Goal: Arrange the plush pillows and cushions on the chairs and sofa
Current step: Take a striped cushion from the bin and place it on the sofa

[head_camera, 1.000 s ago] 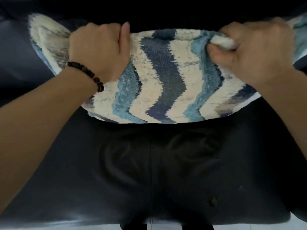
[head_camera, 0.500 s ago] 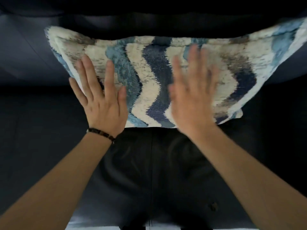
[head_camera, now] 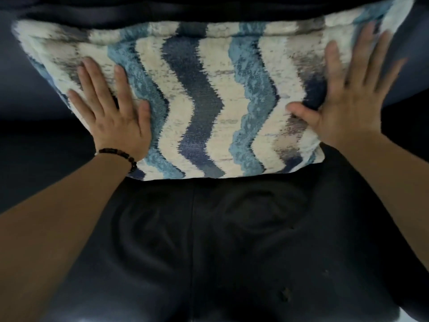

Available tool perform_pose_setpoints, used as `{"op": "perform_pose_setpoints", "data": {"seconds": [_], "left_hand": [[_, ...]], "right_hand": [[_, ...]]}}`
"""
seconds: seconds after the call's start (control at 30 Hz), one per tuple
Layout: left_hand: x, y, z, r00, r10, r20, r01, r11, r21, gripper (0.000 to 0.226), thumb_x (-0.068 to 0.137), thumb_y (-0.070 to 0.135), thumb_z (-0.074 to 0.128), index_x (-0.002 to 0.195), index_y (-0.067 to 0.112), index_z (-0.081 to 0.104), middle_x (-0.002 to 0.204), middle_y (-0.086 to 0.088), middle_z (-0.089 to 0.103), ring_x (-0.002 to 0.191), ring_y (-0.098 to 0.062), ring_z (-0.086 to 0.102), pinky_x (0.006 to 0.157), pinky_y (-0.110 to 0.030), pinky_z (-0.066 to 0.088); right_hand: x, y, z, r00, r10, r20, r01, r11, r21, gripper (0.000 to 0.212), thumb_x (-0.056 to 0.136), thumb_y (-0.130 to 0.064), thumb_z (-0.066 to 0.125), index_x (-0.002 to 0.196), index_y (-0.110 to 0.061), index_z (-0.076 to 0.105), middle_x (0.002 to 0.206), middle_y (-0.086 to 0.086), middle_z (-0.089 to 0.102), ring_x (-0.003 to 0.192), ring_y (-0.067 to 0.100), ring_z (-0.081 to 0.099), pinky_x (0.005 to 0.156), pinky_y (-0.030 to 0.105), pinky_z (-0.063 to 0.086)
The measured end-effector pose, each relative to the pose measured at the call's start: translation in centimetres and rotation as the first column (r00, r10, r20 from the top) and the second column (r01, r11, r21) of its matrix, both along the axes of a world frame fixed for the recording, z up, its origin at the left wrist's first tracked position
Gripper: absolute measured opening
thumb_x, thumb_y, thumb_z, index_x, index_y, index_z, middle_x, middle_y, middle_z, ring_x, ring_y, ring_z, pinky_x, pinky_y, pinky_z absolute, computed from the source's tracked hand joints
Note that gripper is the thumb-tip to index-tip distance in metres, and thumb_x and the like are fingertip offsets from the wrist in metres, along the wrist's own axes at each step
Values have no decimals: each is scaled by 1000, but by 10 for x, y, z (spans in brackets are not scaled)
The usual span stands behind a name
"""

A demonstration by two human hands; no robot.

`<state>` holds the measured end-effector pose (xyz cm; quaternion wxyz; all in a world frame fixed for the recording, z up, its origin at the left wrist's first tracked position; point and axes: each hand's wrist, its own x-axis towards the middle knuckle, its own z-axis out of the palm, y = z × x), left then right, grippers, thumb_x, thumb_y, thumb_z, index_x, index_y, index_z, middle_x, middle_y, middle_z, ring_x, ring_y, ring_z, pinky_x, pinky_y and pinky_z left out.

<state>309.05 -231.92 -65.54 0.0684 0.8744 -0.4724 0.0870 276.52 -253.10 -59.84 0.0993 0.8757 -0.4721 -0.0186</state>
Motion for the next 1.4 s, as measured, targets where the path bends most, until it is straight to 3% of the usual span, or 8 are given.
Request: {"op": "perform_pose_setpoints", "data": {"seconds": [0.3,0.63,0.77,0.93,1.17,1.27,1.33,1.4], "left_hand": [[-50,46,16,964,181,-194,-225,945,-237,78,105,52,33,156,-5,16,157,-43,10,150,-53,11,124,-55,7],[-46,40,-41,801,259,-539,-243,965,103,132,71,96,28,158,3,-7,162,-34,-10,153,-46,-9,122,-56,-1],[-62,69,-28,702,196,-685,-292,956,-26,109,87,78,45,160,17,-8,167,-20,-16,155,-32,-11,125,-48,2],[-135,86,-17,159,277,-948,-682,725,97,94,94,66,46,158,36,-16,167,4,-23,153,-9,-13,116,-26,-1],[-82,39,-51,220,202,-954,-529,847,57,110,90,64,58,158,23,-18,168,-4,-19,155,-17,-16,124,-36,-7],[-86,68,-52,210,59,-976,-601,795,-82,99,91,69,51,161,27,-6,170,1,1,156,-15,6,127,-40,11],[-85,69,-38,175,60,-983,-711,698,-83,92,92,70,39,160,30,-7,170,4,-1,156,-15,6,126,-38,11],[-71,46,-14,138,65,-988,-814,576,-76,102,78,82,38,159,38,-7,170,7,-1,156,-19,3,125,-50,12]], "right_hand": [[-10,95,-32,881,-142,450,156,988,6,102,93,-65,55,154,9,22,150,51,15,144,63,15,119,64,18],[26,91,-108,985,49,166,-64,994,84,116,79,-94,31,153,-29,-31,152,48,20,139,70,16,115,73,12],[30,140,-95,929,-115,350,53,982,182,102,91,-78,45,159,-8,17,155,46,15,143,66,12,119,67,13],[74,226,-90,431,-779,454,198,573,795,126,81,-69,69,158,-21,-19,162,19,-32,153,36,-19,124,58,5],[83,168,-113,589,-711,383,42,500,865,119,83,-58,73,160,-26,-12,166,13,-23,156,27,-5,111,20,15],[50,182,-107,295,-781,551,139,605,784,86,92,-51,60,157,-11,22,161,21,16,150,30,21,115,21,27],[43,174,-89,-107,-840,532,261,492,830,88,94,-60,52,160,-18,13,164,14,11,151,27,19,119,30,27],[46,140,-75,-312,-826,469,258,401,879,90,95,-67,46,161,-29,-2,169,3,-2,155,21,7,122,38,19]]}}
